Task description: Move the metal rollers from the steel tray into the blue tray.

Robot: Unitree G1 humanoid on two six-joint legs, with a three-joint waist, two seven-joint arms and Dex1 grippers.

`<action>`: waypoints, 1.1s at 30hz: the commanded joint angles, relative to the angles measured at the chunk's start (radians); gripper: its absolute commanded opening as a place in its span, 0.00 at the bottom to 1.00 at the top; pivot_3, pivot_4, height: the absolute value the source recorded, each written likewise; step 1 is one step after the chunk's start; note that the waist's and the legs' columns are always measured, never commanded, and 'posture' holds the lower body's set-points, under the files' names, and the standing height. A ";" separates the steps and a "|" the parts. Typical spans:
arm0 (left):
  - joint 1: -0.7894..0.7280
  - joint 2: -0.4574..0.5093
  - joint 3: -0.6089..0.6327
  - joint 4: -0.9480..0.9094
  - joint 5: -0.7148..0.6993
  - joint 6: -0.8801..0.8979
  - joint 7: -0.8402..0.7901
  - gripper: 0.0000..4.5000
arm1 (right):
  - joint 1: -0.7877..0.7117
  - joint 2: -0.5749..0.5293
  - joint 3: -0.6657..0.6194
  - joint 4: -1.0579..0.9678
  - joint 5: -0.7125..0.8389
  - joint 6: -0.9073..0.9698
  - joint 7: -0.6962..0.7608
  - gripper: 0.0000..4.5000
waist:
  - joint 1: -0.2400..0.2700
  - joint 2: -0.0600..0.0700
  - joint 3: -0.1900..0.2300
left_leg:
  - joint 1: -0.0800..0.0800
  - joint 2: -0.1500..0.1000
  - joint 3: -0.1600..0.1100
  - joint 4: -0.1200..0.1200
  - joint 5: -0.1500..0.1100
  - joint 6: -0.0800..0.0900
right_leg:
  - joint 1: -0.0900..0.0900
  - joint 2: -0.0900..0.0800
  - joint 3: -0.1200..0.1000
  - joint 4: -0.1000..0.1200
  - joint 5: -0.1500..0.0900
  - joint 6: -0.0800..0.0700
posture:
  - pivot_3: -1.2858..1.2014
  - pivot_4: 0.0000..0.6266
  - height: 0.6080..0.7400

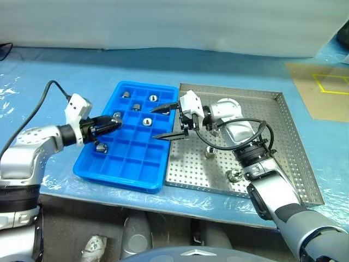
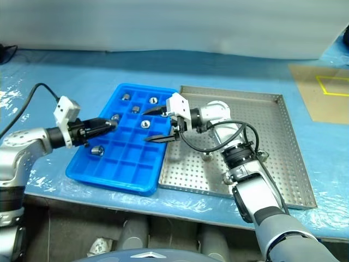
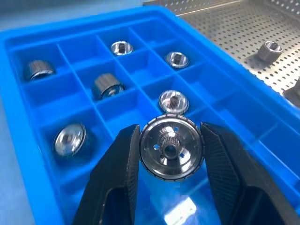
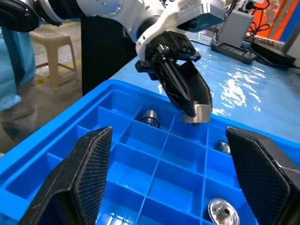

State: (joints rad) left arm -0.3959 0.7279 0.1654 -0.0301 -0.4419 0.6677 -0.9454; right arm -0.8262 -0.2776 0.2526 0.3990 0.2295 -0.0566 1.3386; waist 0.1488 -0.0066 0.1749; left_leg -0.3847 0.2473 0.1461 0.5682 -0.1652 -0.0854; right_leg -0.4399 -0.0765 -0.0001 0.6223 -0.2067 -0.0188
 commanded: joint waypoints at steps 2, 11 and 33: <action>0.005 0.040 -0.067 0.021 0.029 -0.036 -0.062 0.36 | 0.023 -0.018 -0.019 -0.076 0.008 -0.002 -0.024 0.88 | -0.009 0.000 0.000 | 0.000 0.000 0.000 -0.001 0.000 0.000 | -0.001 0.000 0.000 0.000 0.000 0.000 | 0.59 0.24 1.00; -0.009 0.032 -0.070 0.158 0.068 -0.079 -0.043 0.36 | 0.058 -0.042 -0.017 -0.108 0.002 -0.001 -0.058 0.88 | -0.025 0.000 0.000 | 0.000 0.001 0.000 -0.001 0.001 -0.002 | -0.001 0.001 0.000 0.001 0.000 0.000 | 0.58 0.24 1.00; -0.548 -0.055 -0.232 0.409 0.127 -0.181 -0.223 0.78 | 0.061 -0.155 -0.107 -0.126 -0.009 0.008 -0.156 0.88 | -0.027 0.000 0.000 | 0.001 -0.002 0.001 0.002 0.001 -0.001 | 0.001 0.000 0.001 0.001 0.000 -0.001 | 0.52 0.24 1.00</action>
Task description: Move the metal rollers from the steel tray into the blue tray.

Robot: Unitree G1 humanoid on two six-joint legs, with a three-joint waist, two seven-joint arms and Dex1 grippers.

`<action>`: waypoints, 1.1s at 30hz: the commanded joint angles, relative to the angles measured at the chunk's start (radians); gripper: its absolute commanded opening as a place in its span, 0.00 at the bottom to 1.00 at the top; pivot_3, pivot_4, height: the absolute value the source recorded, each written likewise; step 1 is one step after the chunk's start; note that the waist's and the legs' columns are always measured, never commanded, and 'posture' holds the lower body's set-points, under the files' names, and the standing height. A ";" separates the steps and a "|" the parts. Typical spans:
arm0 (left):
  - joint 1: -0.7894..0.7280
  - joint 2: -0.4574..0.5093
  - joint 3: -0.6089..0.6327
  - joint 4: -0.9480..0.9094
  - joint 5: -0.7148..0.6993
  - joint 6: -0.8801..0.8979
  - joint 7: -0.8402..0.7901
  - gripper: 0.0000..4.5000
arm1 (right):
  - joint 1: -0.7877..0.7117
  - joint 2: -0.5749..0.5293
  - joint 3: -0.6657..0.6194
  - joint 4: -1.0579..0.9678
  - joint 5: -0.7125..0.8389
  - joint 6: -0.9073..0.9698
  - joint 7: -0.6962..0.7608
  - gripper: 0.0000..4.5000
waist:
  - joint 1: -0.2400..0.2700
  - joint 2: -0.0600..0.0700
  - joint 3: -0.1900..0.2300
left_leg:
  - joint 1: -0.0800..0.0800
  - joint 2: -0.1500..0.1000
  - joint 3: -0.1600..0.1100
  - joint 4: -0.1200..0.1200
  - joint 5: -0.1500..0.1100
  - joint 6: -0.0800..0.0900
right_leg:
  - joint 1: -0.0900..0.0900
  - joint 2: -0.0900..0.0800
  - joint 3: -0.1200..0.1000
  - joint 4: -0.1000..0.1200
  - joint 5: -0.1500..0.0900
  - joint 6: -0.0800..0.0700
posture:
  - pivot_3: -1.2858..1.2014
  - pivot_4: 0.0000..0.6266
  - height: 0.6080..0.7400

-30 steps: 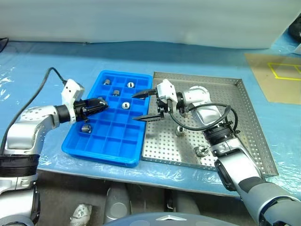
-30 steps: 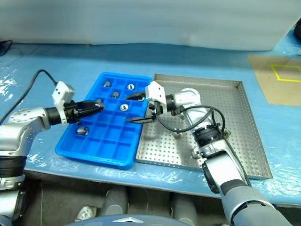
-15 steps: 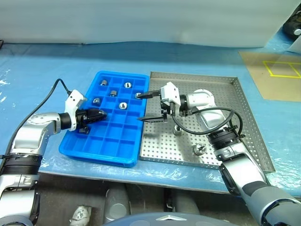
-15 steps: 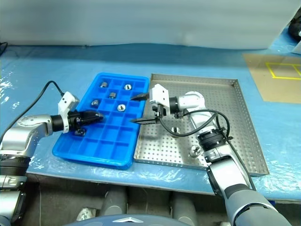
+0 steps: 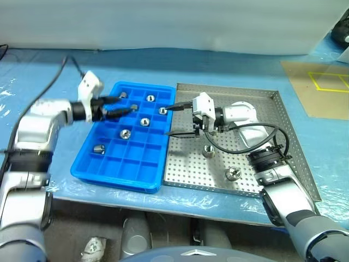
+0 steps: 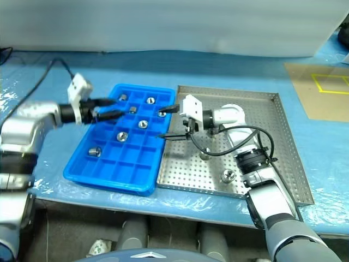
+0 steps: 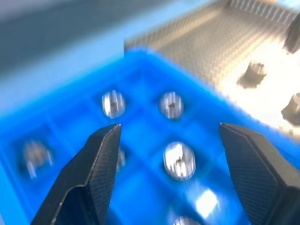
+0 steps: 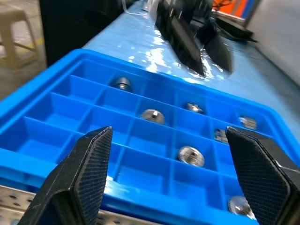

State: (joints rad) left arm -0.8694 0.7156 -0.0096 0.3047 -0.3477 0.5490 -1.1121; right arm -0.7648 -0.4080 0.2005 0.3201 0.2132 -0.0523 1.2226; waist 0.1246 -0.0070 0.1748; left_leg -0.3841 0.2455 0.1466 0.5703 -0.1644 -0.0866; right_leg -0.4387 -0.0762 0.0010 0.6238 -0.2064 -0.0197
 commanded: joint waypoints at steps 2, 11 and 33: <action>-0.166 -0.117 -0.110 0.188 0.072 -0.133 -0.098 0.78 | 0.024 -0.066 -0.091 -0.077 0.005 0.019 -0.078 0.88 | -0.003 0.000 0.000 | 0.000 -0.001 0.000 0.000 0.000 0.001 | 0.000 0.000 0.001 0.000 0.000 0.000 | 0.50 0.24 1.00; -0.373 -0.422 -0.206 0.695 0.233 -0.456 -0.147 0.78 | 0.225 -0.208 -0.221 -0.315 0.031 0.146 -0.219 0.88 | -0.057 -0.001 0.000 | -0.001 -0.002 0.000 0.001 -0.002 0.005 | 0.001 0.001 0.004 -0.002 0.004 0.006 | 0.39 0.24 1.00; -0.368 -0.698 -0.198 1.033 0.483 -0.628 0.193 0.78 | 0.602 -0.318 -0.409 -0.753 0.094 0.397 -0.410 0.88 | -0.159 0.000 0.000 | 0.005 -0.007 0.008 0.008 -0.012 0.021 | 0.013 0.000 0.018 -0.019 0.008 0.012 | 0.29 0.24 1.00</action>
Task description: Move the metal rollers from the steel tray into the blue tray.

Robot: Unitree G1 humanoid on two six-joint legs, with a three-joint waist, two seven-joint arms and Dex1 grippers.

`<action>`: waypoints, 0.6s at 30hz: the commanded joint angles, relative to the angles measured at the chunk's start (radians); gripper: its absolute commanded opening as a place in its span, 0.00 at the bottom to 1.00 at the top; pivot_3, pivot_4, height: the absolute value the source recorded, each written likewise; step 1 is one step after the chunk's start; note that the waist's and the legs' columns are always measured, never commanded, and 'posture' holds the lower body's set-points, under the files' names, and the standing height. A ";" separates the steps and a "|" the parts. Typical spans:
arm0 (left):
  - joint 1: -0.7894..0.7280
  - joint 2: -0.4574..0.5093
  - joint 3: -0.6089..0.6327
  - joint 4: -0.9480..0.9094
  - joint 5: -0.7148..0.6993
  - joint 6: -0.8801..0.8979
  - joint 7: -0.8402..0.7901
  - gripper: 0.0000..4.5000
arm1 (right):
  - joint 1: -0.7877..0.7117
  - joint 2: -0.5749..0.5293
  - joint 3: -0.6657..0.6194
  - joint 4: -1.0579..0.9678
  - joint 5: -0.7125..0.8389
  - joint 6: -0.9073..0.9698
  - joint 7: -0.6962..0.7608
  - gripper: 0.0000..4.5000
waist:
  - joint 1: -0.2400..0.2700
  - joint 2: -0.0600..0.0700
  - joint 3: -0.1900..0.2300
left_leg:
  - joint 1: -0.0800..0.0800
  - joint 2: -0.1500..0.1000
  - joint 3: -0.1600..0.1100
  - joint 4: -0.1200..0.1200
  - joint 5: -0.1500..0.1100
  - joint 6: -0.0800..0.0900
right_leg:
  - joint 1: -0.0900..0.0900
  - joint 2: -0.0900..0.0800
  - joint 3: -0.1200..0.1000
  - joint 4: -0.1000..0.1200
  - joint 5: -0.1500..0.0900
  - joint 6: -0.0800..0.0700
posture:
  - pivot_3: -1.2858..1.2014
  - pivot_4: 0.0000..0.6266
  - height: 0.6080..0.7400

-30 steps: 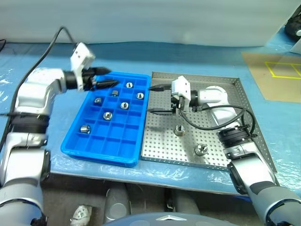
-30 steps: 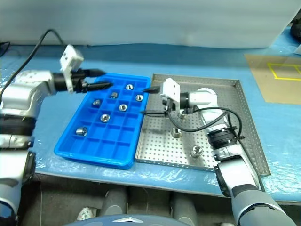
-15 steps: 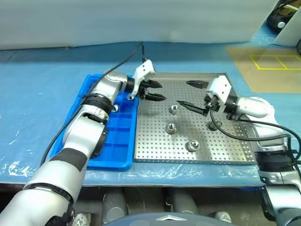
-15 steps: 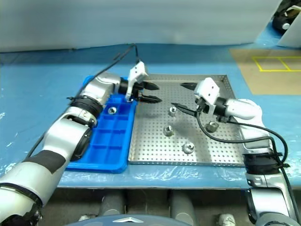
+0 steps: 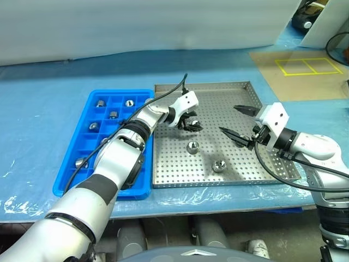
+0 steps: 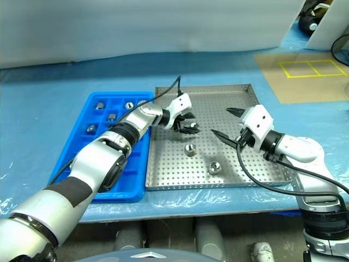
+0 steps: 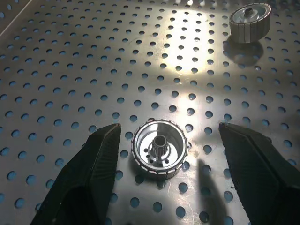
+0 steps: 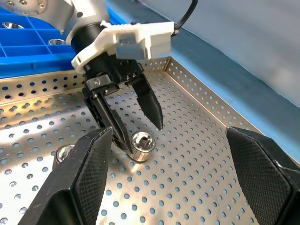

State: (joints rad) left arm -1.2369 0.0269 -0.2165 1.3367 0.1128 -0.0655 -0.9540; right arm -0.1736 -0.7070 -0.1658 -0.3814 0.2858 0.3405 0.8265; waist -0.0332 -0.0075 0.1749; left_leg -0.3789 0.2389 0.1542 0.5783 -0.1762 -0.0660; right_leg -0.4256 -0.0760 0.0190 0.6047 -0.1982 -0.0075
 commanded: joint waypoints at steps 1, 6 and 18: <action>0.002 -0.013 0.013 0.003 0.028 -0.013 0.052 0.78 | 0.016 -0.020 -0.044 -0.054 0.021 0.005 -0.016 0.88 | -0.004 0.000 0.000 | 0.000 0.000 0.000 0.000 0.000 0.001 | 0.000 0.000 0.000 0.000 0.000 0.000 | 0.29 0.24 1.00; 0.014 -0.035 0.035 0.010 0.040 -0.003 0.126 0.78 | 0.029 -0.025 -0.050 -0.064 0.024 0.009 -0.024 0.88 | -0.011 0.000 0.000 | -0.001 0.000 0.001 0.000 -0.001 0.002 | 0.000 0.000 0.000 -0.002 0.000 0.000 | 0.29 0.24 1.00; 0.035 -0.028 0.038 0.013 0.086 0.028 0.112 0.59 | 0.027 -0.025 -0.042 -0.057 0.019 -0.001 -0.036 0.88 | -0.014 0.000 0.000 | -0.001 0.000 0.002 0.000 -0.002 0.003 | 0.000 -0.001 0.000 -0.003 0.000 0.000 | 0.29 0.24 1.00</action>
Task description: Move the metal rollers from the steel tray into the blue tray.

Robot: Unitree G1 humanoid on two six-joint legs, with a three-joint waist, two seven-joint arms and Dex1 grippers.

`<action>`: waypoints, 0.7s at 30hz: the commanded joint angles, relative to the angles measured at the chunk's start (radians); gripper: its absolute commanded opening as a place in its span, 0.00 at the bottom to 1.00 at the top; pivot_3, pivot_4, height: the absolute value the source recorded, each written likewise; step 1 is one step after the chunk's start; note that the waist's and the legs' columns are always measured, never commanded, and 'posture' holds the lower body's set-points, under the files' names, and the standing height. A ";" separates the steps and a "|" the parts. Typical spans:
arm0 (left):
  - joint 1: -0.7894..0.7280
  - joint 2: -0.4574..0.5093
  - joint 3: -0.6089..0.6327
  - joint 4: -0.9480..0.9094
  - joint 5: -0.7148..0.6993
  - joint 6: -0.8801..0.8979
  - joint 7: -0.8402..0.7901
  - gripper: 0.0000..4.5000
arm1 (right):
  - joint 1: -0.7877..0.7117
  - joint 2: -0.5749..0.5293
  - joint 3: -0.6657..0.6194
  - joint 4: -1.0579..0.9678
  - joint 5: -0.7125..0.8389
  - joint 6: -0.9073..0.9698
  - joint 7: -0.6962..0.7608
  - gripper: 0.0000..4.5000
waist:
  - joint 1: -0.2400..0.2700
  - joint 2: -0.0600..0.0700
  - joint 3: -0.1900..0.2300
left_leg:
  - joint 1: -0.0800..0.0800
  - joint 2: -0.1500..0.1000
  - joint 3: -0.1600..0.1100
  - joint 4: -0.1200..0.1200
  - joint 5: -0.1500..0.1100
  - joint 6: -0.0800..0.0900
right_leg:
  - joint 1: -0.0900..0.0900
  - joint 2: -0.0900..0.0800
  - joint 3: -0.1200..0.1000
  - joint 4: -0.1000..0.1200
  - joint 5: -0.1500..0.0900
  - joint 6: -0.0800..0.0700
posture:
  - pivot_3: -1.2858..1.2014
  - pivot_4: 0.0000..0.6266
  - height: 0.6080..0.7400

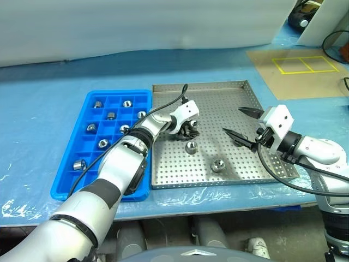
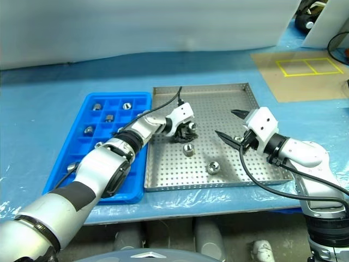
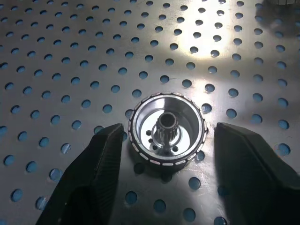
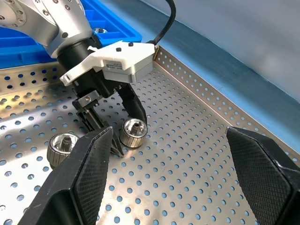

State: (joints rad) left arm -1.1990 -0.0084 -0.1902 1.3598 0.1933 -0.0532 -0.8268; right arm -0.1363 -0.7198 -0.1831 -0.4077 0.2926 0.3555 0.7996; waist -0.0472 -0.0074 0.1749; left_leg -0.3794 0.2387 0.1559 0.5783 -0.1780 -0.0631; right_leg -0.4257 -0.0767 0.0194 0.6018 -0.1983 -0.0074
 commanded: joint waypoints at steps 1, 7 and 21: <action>-0.002 0.010 0.008 -0.010 0.012 0.011 -0.019 0.52 | -0.014 -0.012 -0.021 -0.026 0.011 -0.018 -0.008 0.88 | 0.000 0.000 0.000 | 0.000 0.000 0.000 0.000 0.000 0.000 | 0.000 0.000 0.000 0.000 0.000 0.000 | 0.29 0.24 1.00; -0.005 0.019 0.025 -0.013 0.010 0.012 -0.008 0.52 | -0.044 -0.005 0.001 -0.001 0.003 -0.030 -0.005 0.88 | 0.000 0.000 0.000 | 0.000 0.000 0.000 0.000 0.000 0.000 | 0.000 0.000 0.000 0.000 0.000 0.000 | 0.30 0.24 1.00; -0.042 0.061 0.124 -0.031 -0.061 0.029 -0.092 0.44 | -0.094 0.004 0.050 0.052 0.000 -0.066 0.008 0.88 | 0.004 0.000 0.000 | -0.002 0.000 0.001 -0.002 -0.001 0.001 | -0.001 0.000 0.000 -0.004 0.000 0.000 | 0.32 0.24 1.00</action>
State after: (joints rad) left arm -1.2043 0.0432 -0.0922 1.3590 0.1640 -0.0249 -0.8939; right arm -0.2082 -0.7164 -0.1319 -0.3524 0.2902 0.3145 0.8045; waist -0.0434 -0.0074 0.1749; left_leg -0.3813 0.2387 0.1564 0.5760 -0.1789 -0.0619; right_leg -0.4264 -0.0770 0.0190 0.5975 -0.1982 -0.0074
